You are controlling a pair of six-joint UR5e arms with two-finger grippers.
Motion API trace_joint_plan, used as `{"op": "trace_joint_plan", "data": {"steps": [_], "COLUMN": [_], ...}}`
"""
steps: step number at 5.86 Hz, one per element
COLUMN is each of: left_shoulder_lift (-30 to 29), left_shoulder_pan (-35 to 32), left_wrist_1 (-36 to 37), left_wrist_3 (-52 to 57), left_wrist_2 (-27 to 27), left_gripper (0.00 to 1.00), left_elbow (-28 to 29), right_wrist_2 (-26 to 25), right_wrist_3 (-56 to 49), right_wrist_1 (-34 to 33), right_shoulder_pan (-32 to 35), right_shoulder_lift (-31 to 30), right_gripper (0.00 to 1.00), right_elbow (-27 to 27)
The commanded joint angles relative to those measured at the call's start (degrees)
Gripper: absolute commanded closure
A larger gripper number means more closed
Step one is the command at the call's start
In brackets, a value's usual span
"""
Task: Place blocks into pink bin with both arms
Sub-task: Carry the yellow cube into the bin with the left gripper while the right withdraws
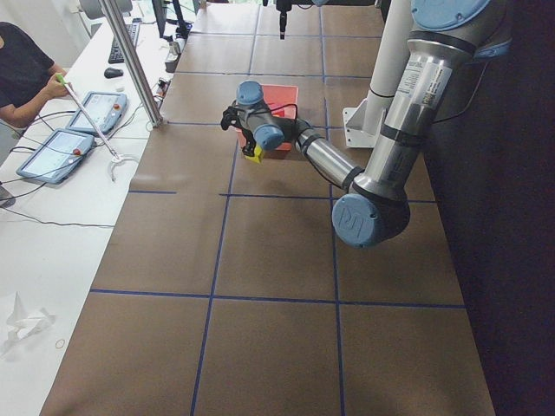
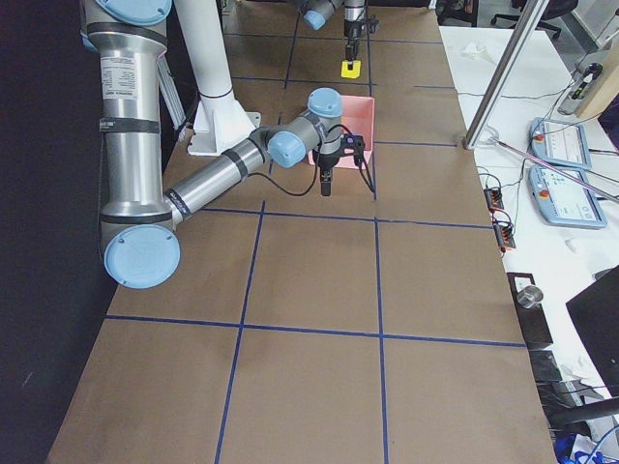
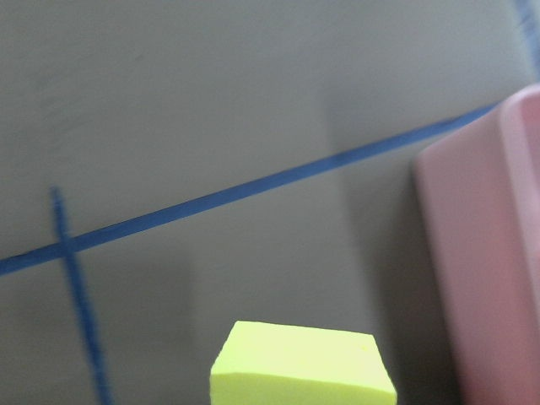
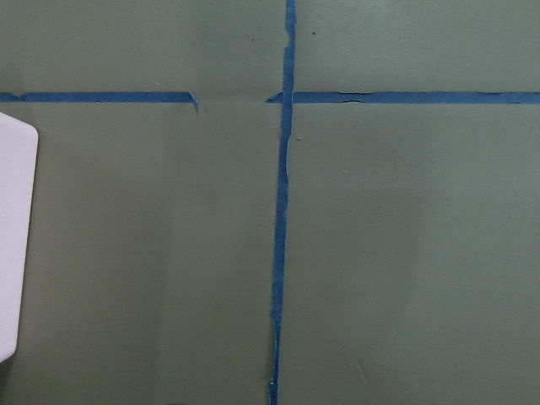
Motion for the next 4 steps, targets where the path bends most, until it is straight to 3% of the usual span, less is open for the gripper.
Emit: {"op": "trace_joint_plan", "data": {"steps": [1, 2, 4], "left_shoulder_lift": [-5.6, -5.8, -5.6], "left_shoulder_pan": [8.4, 12.3, 16.0], "left_wrist_1": [0.1, 0.1, 0.1], "left_wrist_3": [-16.2, -16.7, -16.7], "left_wrist_2": [4.5, 9.4, 13.7], "left_gripper": [0.90, 0.90, 0.86], "left_elbow": [-1.8, -1.6, -0.4], "right_wrist_2": [0.4, -0.1, -0.1], "right_wrist_3": [-2.3, -2.3, -2.4], "right_wrist_1": [0.1, 0.4, 0.5], "right_shoulder_pan": [0.8, 0.6, 0.4], "right_shoulder_lift": [-1.6, -1.0, -1.0], "right_gripper": [0.00, 0.00, 0.00], "right_elbow": [-0.2, -1.3, -1.6]}}
